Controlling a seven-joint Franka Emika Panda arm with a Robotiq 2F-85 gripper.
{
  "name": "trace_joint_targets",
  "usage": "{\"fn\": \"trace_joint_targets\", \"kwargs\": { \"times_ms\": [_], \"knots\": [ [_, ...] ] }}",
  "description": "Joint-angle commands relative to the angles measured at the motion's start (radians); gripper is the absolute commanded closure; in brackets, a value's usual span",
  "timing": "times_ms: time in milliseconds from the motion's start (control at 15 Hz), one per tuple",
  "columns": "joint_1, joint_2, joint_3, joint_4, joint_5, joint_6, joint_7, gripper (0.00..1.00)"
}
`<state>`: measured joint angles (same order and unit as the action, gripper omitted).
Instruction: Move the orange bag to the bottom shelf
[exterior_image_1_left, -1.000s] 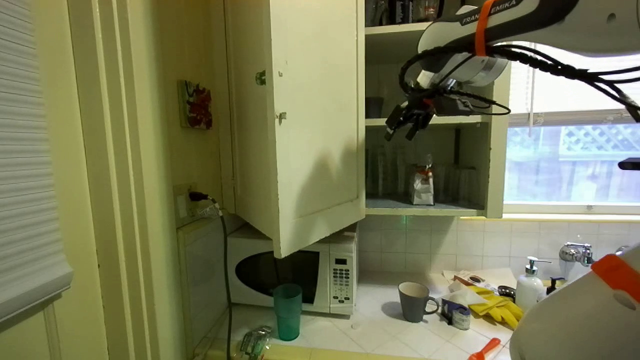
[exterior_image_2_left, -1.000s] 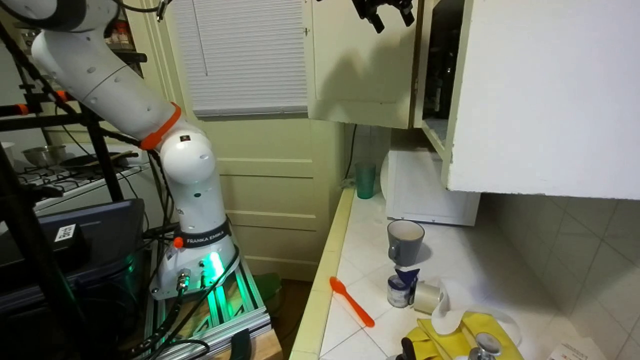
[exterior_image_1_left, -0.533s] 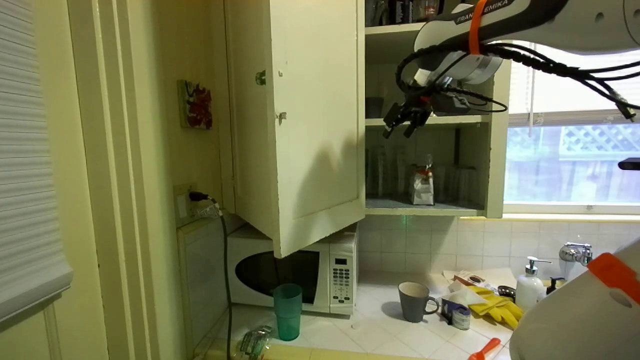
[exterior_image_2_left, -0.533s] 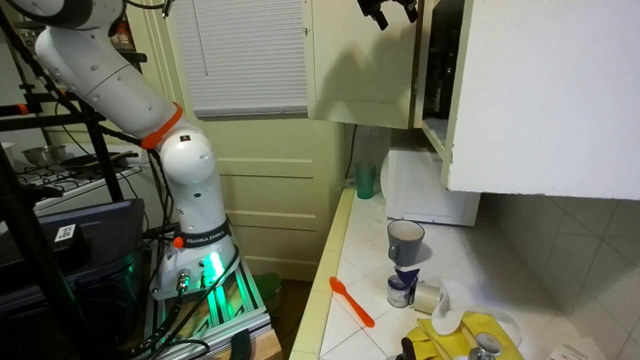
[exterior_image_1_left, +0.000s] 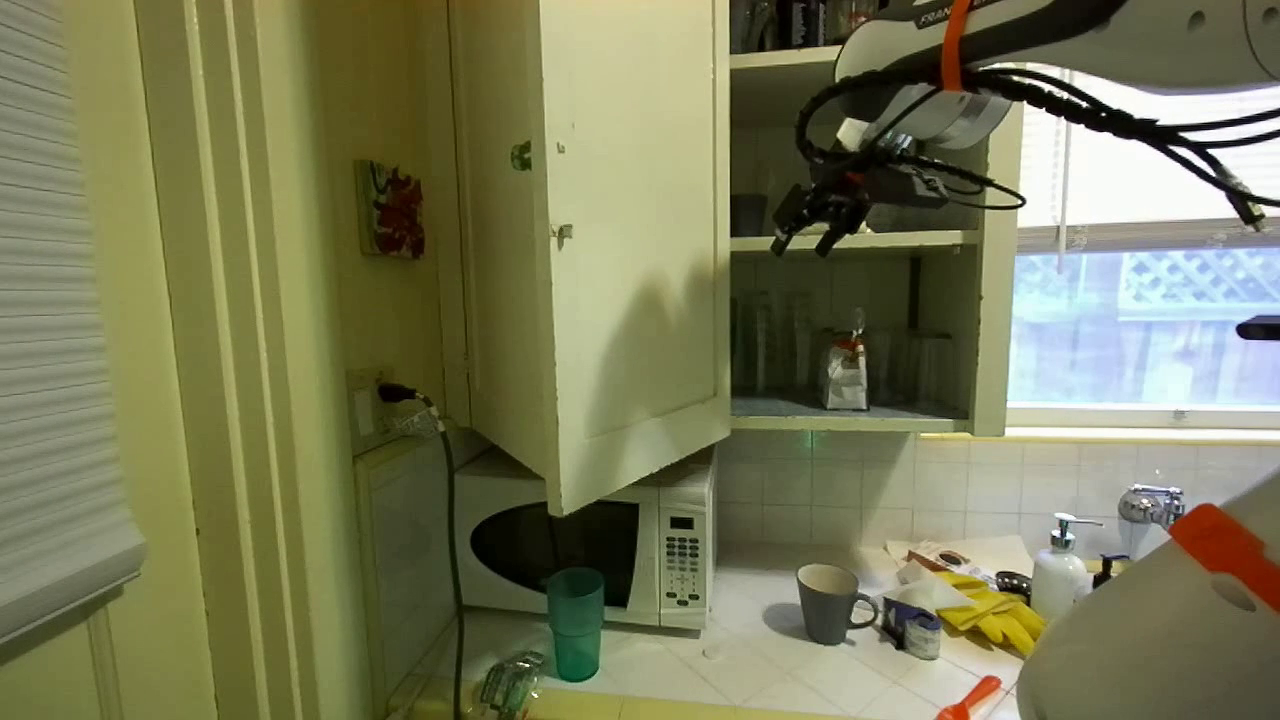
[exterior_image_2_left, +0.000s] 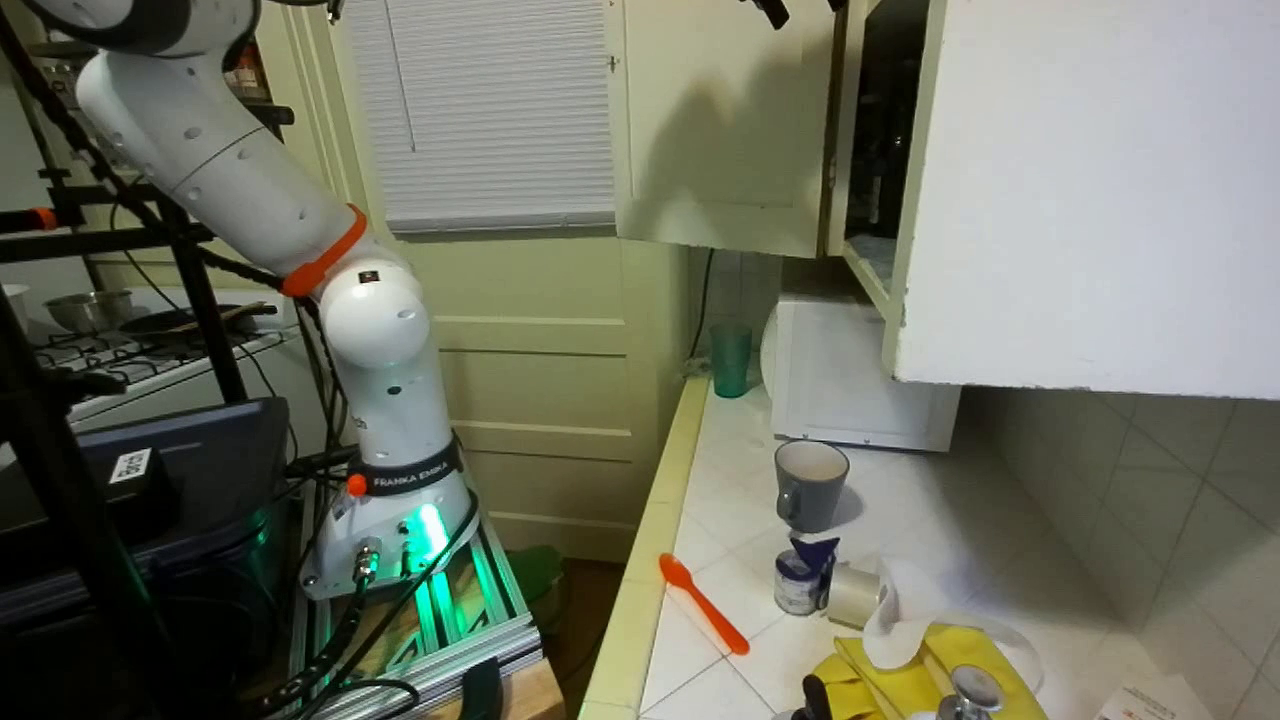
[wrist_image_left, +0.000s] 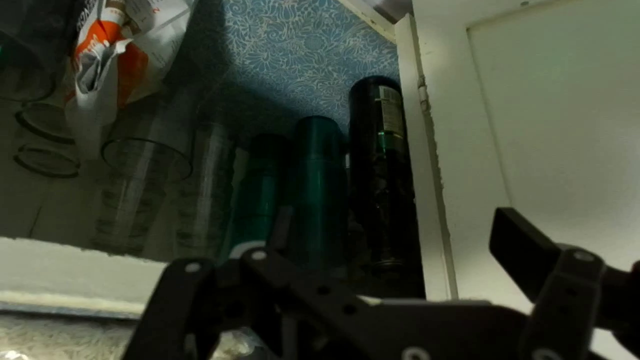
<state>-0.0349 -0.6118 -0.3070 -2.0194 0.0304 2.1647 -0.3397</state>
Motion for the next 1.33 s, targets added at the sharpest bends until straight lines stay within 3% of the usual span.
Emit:
{"fn": "trace_joint_targets", "kwargs": {
  "times_ms": [0,1267],
  "knots": [
    [-0.021,0.04,0.002,0.068,0.03,-0.052,0.054,0.0],
    [0.006,0.218,-0.083,0.329,0.246,-0.163,-0.08,0.0]
  ]
}}
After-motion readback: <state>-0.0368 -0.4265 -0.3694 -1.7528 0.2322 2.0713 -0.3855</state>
